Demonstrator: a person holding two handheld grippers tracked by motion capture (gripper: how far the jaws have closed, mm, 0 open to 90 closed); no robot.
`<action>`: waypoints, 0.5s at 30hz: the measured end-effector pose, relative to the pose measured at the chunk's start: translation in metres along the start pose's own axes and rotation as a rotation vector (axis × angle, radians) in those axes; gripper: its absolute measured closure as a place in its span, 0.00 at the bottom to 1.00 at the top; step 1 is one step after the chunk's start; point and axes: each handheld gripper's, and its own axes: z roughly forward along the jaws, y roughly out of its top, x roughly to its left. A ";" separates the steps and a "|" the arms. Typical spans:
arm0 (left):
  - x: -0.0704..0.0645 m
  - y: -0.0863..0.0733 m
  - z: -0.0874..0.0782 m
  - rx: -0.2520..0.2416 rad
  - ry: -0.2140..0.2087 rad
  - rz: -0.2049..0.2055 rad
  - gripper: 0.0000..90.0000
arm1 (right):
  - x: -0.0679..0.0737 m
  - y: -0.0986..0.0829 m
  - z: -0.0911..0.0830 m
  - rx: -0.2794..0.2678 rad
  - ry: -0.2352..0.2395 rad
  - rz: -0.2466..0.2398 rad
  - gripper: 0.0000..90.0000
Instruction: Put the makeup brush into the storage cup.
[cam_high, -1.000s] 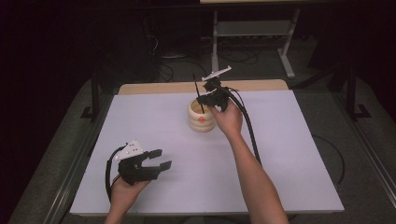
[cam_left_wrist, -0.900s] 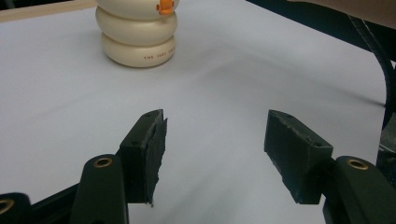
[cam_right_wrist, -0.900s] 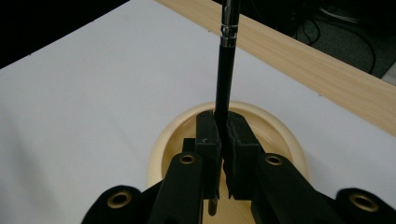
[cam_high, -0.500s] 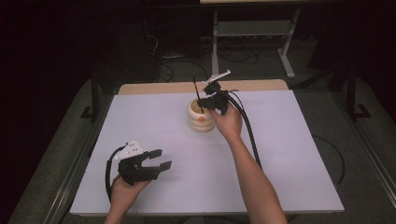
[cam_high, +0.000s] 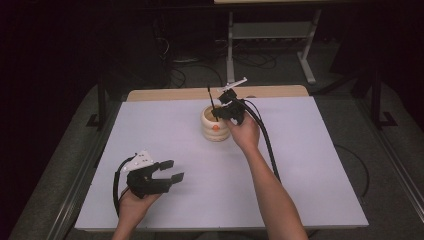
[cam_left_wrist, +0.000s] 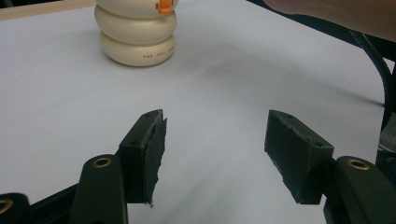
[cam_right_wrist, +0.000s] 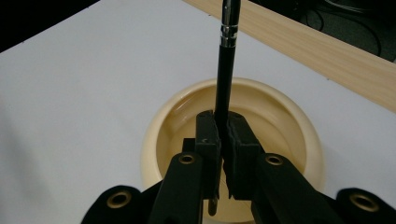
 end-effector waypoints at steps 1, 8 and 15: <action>0.000 0.000 0.000 -0.001 0.000 -0.002 0.42 | 0.000 0.000 0.000 0.000 -0.001 -0.002 0.93; 0.000 0.000 0.001 0.001 0.001 -0.006 0.42 | 0.000 0.000 -0.002 -0.002 -0.030 -0.004 0.82; 0.001 0.000 0.000 0.005 0.004 0.001 0.41 | 0.001 -0.002 -0.009 -0.020 -0.031 -0.010 0.76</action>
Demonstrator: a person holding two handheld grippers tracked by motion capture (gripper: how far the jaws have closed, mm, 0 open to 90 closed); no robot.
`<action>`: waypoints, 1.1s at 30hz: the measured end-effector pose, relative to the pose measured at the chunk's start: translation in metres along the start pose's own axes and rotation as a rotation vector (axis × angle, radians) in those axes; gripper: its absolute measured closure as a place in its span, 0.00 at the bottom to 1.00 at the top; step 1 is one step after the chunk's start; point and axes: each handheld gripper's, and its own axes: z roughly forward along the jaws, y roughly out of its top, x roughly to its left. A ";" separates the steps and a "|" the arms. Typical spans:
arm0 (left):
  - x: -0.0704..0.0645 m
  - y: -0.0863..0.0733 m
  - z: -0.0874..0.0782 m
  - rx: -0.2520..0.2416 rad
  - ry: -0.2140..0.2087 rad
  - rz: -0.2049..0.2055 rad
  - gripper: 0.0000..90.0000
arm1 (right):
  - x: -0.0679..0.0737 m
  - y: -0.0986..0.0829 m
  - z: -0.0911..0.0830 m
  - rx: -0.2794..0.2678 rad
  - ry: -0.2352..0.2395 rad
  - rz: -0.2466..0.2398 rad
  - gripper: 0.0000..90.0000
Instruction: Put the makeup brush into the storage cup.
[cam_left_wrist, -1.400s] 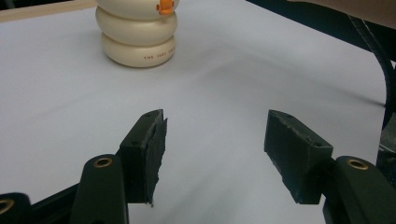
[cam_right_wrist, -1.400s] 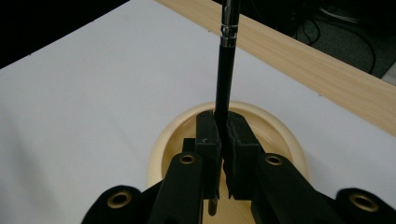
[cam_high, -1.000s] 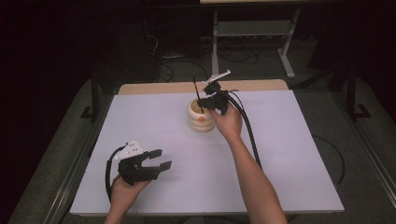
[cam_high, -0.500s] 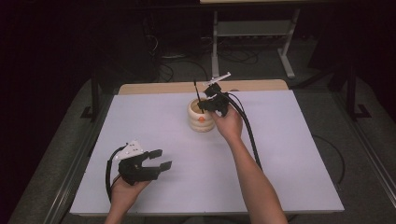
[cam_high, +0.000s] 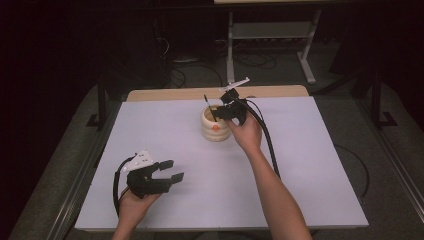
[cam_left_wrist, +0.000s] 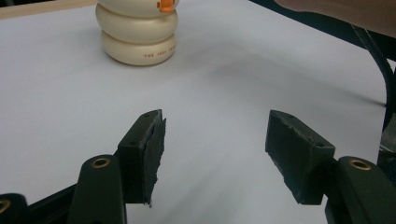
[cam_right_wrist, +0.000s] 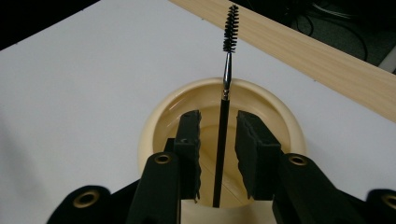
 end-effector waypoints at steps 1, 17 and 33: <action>0.000 0.000 0.000 0.001 0.000 0.001 0.41 | 0.000 0.000 -0.001 -0.004 0.003 -0.007 0.76; 0.000 -0.001 0.001 0.011 0.029 0.000 0.37 | -0.007 -0.021 -0.028 -0.065 0.064 0.016 0.60; 0.000 -0.004 0.006 0.018 0.054 0.019 0.32 | -0.023 -0.062 -0.053 -0.074 0.088 0.058 0.49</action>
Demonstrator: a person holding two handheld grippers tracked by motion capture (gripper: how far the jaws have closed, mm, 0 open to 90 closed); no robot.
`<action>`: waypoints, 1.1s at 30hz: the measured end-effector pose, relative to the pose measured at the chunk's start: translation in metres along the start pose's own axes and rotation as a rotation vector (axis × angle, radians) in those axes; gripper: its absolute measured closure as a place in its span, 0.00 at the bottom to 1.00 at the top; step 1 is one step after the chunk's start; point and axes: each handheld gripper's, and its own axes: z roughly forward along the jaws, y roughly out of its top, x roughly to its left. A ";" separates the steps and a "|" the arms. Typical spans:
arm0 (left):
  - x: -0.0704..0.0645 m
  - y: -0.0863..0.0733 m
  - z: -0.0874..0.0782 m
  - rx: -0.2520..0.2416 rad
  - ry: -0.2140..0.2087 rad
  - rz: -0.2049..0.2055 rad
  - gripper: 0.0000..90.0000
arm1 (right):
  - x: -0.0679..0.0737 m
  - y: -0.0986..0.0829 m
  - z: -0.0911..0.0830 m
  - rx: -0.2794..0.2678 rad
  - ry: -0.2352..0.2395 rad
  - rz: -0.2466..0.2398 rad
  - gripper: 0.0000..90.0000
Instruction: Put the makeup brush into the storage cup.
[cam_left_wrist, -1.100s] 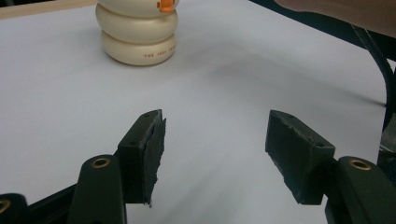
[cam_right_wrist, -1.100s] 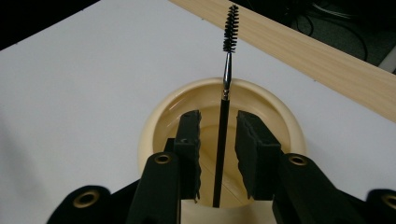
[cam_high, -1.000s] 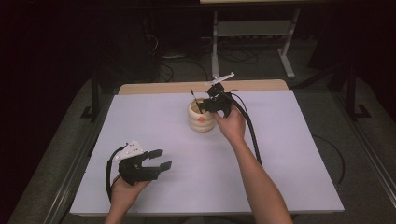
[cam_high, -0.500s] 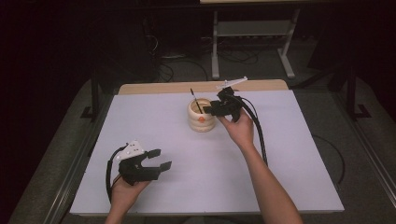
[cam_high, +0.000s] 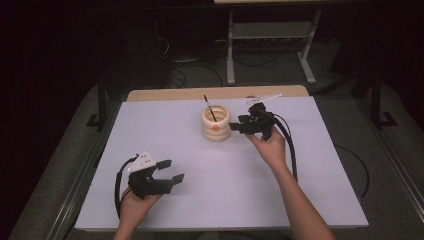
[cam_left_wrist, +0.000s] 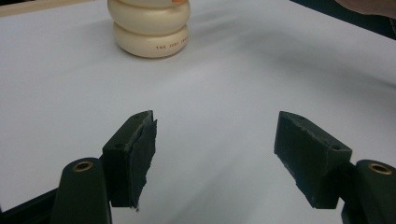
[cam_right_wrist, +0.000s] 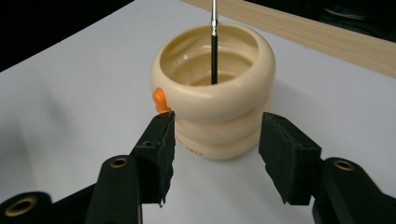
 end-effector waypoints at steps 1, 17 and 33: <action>0.000 0.000 0.001 -0.003 0.000 0.002 0.32 | -0.003 -0.003 -0.002 -0.009 0.004 0.001 0.49; 0.002 0.000 -0.001 -0.005 0.006 -0.021 0.32 | -0.008 -0.027 -0.020 0.005 -0.030 0.000 0.39; 0.006 -0.001 -0.004 -0.011 0.018 -0.020 0.30 | -0.006 -0.052 -0.040 -0.012 -0.032 -0.014 0.35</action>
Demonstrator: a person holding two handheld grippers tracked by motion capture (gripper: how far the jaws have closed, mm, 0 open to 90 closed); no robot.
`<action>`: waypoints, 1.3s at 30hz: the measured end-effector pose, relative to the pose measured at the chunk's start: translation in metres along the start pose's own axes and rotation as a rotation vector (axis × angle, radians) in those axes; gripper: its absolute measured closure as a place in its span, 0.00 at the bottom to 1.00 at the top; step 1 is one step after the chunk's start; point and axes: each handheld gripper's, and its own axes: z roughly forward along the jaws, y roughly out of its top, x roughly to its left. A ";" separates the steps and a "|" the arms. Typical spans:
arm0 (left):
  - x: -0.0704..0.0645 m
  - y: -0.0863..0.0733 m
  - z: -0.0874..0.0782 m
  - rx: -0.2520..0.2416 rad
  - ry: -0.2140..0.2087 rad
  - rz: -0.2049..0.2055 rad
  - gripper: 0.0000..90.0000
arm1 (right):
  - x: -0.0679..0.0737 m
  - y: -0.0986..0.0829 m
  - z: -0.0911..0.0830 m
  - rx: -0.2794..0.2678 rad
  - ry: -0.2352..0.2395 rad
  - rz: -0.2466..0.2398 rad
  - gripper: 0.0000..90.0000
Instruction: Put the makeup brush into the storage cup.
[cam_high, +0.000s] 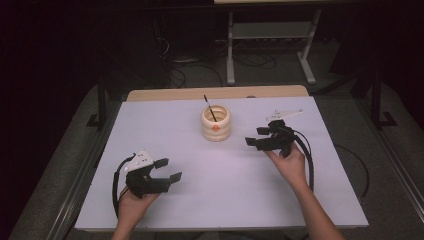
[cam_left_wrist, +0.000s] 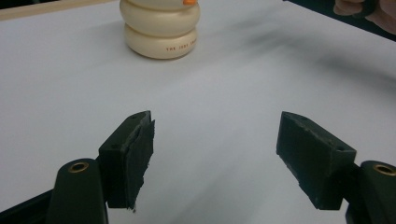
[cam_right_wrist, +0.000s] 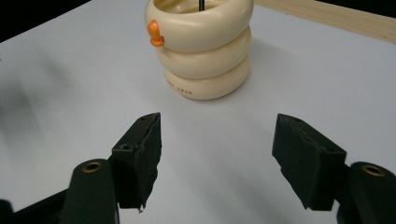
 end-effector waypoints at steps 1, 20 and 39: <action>0.000 0.000 0.000 -0.008 0.000 -0.005 0.30 | 0.001 -0.003 -0.003 0.000 0.001 0.013 0.35; 0.001 -0.003 0.000 -0.002 0.019 0.001 0.28 | 0.010 -0.037 -0.020 -0.011 0.016 -0.021 0.28; -0.003 -0.008 0.001 0.019 0.016 0.006 0.27 | 0.018 -0.064 -0.043 -0.048 0.002 -0.023 0.24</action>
